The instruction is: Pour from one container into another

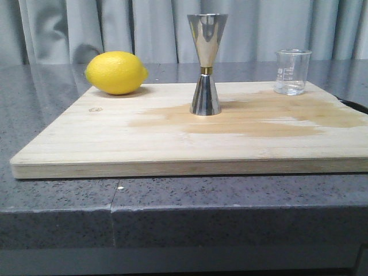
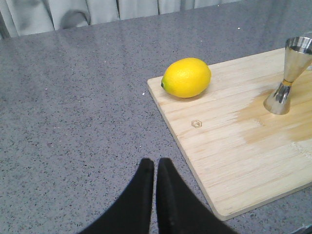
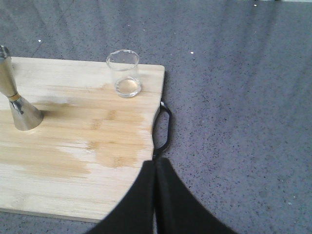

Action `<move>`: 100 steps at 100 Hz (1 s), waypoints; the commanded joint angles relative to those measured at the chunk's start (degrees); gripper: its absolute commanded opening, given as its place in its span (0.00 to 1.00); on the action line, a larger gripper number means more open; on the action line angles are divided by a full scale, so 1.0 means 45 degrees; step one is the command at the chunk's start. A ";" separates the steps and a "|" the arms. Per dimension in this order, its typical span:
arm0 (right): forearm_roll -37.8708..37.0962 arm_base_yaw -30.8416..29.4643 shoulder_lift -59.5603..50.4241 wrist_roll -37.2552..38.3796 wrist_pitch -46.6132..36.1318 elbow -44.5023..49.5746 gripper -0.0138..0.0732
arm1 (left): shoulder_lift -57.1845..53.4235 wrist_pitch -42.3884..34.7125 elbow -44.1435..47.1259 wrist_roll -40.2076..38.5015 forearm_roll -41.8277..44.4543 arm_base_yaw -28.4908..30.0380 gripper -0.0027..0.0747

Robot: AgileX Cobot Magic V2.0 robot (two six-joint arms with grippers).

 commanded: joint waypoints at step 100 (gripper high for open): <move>0.0037 -0.0094 0.0023 -0.0003 -0.0968 -0.0311 0.07 | -0.6920 -0.9362 1.0070 -0.0103 -0.0250 0.4467 0.01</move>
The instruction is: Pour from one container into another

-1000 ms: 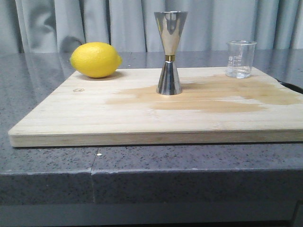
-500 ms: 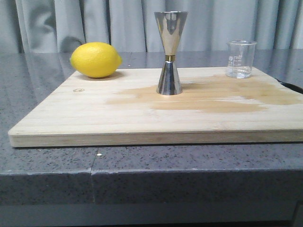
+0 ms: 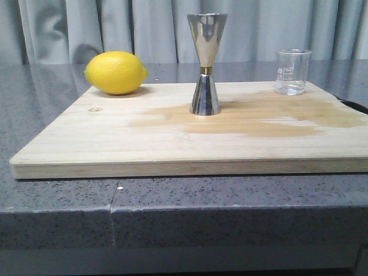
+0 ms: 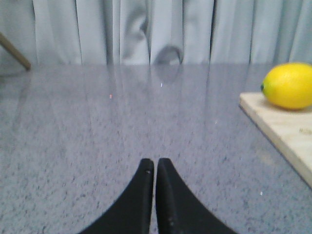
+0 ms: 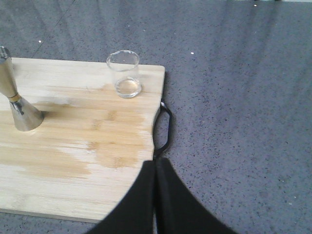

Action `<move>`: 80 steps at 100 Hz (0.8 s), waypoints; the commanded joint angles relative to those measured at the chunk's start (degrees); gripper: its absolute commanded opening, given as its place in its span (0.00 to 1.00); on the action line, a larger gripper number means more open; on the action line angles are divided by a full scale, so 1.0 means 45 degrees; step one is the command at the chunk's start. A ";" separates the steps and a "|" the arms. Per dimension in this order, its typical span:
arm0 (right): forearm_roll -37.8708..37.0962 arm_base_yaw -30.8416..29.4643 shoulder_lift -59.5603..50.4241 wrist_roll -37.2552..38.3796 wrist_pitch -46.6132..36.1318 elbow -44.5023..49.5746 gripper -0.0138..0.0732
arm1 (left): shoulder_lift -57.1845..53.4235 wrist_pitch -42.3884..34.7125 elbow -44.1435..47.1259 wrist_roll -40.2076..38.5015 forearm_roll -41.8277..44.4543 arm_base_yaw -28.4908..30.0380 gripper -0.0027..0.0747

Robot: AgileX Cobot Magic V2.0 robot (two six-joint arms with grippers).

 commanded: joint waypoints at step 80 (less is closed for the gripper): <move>0.0029 -0.0094 0.0023 -0.0003 -0.0919 -0.0311 0.07 | -0.0318 -0.1646 0.0465 -0.0103 -0.0130 -0.0079 0.01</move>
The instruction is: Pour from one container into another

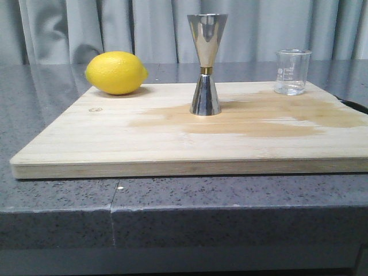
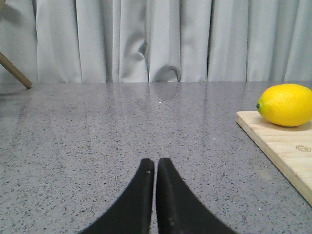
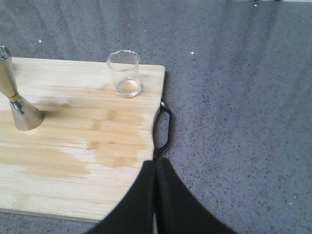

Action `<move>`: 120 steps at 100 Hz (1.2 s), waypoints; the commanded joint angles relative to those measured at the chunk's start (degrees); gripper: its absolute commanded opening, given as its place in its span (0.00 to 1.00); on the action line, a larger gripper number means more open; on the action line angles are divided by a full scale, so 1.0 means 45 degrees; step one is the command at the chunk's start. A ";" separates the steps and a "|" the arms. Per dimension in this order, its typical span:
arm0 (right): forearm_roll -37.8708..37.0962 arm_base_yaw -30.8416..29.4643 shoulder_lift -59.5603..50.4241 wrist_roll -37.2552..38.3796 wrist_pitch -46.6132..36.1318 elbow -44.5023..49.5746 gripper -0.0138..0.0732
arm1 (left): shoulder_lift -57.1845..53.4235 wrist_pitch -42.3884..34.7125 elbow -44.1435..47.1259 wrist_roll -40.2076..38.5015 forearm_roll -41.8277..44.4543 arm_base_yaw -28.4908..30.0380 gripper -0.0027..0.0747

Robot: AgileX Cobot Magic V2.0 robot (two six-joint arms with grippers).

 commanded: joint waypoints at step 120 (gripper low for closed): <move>-0.0307 -0.0120 -0.7035 0.1324 -1.0290 1.0114 0.07 | -0.0318 -0.1035 0.0465 -0.0103 -0.0109 -0.0079 0.01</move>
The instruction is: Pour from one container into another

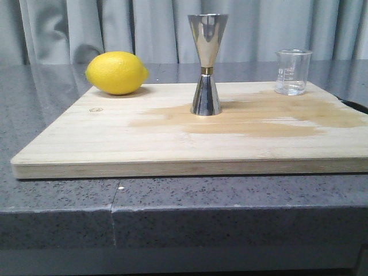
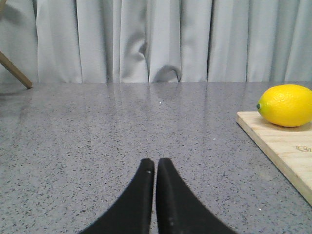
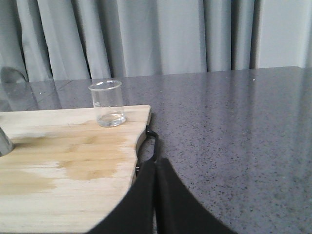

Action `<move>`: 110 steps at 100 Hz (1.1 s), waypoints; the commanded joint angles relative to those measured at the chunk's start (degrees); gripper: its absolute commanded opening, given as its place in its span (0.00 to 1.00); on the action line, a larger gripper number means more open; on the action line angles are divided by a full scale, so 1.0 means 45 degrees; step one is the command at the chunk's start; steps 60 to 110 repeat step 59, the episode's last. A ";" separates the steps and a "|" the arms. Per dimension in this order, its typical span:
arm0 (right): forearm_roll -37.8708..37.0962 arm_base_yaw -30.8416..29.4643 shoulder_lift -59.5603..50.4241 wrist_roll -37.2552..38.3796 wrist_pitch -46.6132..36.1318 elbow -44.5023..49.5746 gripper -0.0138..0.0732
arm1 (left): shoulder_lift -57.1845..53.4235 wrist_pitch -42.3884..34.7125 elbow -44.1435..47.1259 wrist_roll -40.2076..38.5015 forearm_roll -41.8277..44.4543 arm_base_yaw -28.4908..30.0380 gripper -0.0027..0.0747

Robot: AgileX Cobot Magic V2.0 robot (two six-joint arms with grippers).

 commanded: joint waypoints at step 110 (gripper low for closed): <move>-0.2767 -0.0090 -0.0244 0.2401 -0.1905 0.0334 0.07 | -0.0318 -0.1016 0.0465 -0.0103 -0.0082 -0.0079 0.01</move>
